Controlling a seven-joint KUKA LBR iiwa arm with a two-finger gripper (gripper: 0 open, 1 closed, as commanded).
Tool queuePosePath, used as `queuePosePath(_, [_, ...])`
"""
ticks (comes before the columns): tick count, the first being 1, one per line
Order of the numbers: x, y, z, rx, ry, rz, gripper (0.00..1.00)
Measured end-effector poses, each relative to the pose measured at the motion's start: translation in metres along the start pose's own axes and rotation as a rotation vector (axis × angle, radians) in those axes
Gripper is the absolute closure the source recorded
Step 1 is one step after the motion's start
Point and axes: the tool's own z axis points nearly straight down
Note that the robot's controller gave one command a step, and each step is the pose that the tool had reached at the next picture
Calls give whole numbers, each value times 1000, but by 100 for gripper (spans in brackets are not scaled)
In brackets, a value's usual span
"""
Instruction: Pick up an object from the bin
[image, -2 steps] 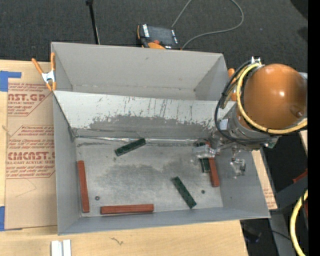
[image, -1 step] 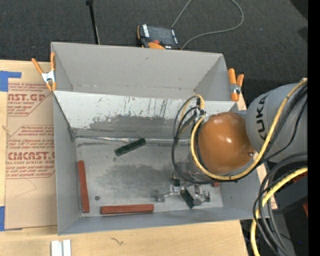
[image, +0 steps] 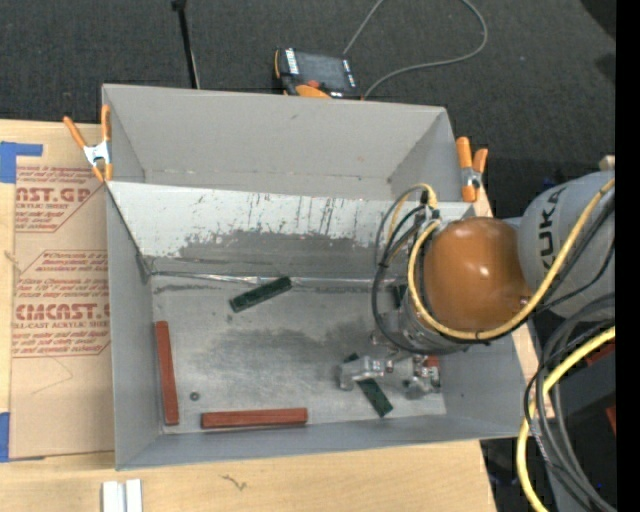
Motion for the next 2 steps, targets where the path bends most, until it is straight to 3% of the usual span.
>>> queuePosePath(1, [-3, 1, -1, -1, -1, -4, 100])
queuePosePath(2, [-50, -26, -140, 10, -4, -47, 100])
